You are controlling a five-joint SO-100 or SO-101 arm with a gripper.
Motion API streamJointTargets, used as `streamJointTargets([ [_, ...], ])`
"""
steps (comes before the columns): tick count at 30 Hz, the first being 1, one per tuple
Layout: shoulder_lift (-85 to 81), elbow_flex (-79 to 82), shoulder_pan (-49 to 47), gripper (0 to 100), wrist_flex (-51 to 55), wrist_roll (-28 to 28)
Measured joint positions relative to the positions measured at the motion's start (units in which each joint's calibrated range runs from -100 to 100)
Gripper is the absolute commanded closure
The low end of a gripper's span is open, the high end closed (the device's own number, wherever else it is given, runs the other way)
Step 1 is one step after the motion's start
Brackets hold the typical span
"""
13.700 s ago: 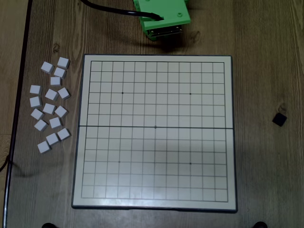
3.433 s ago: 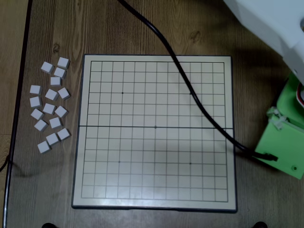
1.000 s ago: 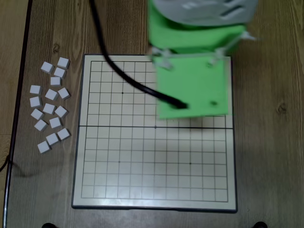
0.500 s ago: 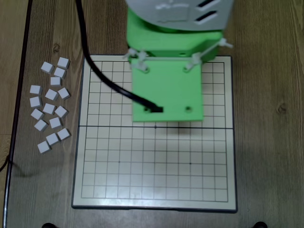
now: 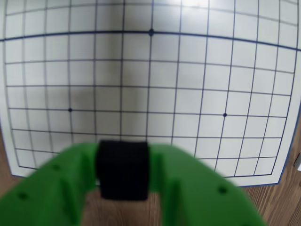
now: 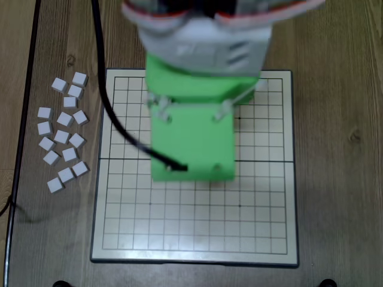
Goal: Grasp a Black stone and put it on the board on position (0,0).
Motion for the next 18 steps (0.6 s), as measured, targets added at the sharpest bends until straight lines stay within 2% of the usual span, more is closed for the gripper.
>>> streamJointTargets([
  [18,11.23,-0.18,0.65,94,-8.41,2.69],
])
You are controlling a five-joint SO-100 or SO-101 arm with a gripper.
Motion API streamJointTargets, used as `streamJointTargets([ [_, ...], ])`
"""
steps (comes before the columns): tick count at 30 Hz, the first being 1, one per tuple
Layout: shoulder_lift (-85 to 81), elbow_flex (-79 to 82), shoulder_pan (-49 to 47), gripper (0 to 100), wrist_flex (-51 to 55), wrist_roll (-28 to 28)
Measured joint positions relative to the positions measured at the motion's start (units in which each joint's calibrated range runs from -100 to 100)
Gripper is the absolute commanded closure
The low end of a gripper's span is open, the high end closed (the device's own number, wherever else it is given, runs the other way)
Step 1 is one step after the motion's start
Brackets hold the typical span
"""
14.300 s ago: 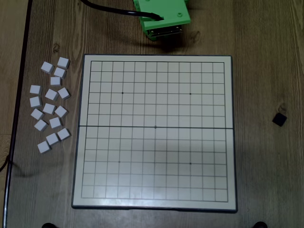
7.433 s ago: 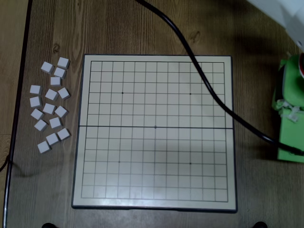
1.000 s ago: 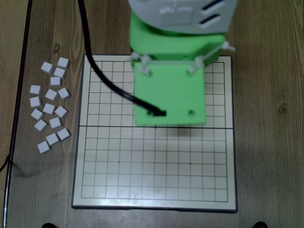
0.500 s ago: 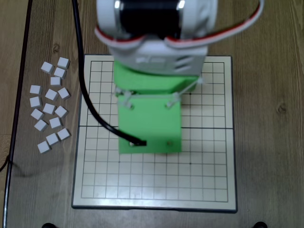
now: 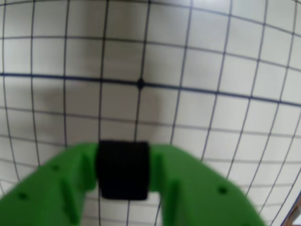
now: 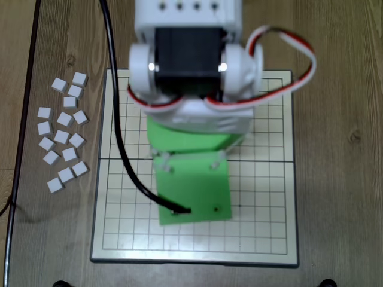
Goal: Grasp a Black stone and put it on the board on position (0,0).
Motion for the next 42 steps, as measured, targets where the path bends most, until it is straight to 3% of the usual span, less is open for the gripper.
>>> streamJointTargets([
  [17,3.38,2.86,0.0,94,-7.3,0.59],
  [42,3.38,3.93,1.29,94,-7.62,0.2],
])
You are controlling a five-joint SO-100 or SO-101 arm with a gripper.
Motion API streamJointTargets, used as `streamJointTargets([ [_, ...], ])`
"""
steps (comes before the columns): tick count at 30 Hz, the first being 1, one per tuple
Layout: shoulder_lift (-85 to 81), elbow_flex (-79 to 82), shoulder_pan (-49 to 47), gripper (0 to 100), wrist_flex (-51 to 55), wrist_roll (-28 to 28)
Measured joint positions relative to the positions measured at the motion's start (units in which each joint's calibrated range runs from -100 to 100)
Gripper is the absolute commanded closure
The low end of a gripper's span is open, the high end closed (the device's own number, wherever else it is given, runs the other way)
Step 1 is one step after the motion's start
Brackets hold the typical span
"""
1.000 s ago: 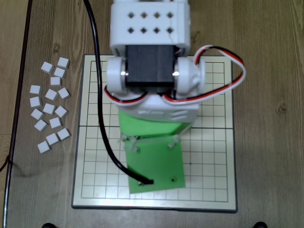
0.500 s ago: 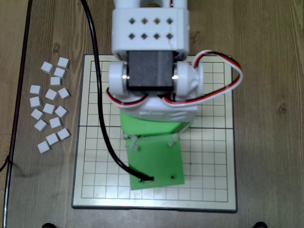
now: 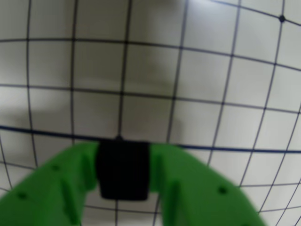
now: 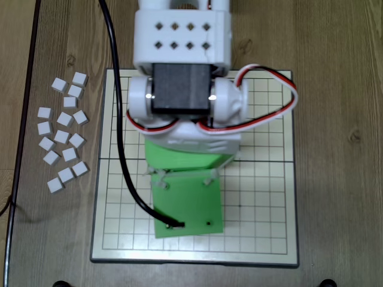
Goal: Grasp a Black stone and put it on the board on position (0,0).
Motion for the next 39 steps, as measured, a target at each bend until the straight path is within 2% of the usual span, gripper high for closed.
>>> streamJointTargets([
  [39,0.0,2.95,0.0,94,-2.3,-0.68],
])
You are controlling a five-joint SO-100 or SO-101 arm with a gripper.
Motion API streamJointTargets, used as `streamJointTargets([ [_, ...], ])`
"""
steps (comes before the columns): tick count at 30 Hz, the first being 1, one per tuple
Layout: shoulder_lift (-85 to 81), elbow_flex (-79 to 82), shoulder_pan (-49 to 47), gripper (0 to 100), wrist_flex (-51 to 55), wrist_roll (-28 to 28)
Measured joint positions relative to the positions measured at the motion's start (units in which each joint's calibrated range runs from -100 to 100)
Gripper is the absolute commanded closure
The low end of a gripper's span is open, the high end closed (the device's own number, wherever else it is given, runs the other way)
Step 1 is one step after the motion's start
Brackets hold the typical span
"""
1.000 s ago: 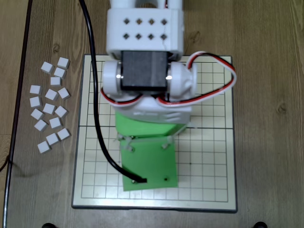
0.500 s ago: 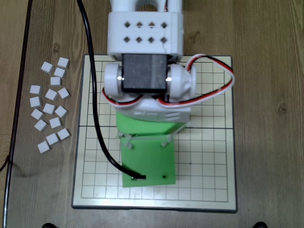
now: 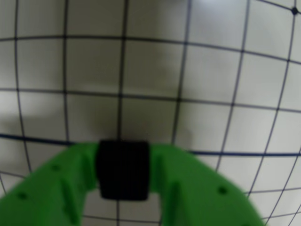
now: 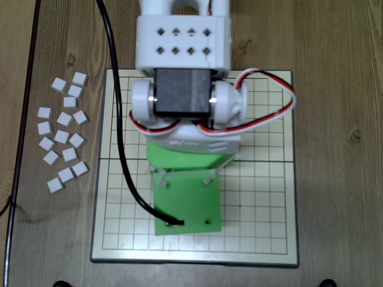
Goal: Grasp a Black stone and put it on the board on position (0,0).
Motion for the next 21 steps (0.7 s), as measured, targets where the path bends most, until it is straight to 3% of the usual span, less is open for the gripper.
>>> streamJointTargets([
  [21,0.0,0.0,-2.05,94,-0.79,-0.44],
])
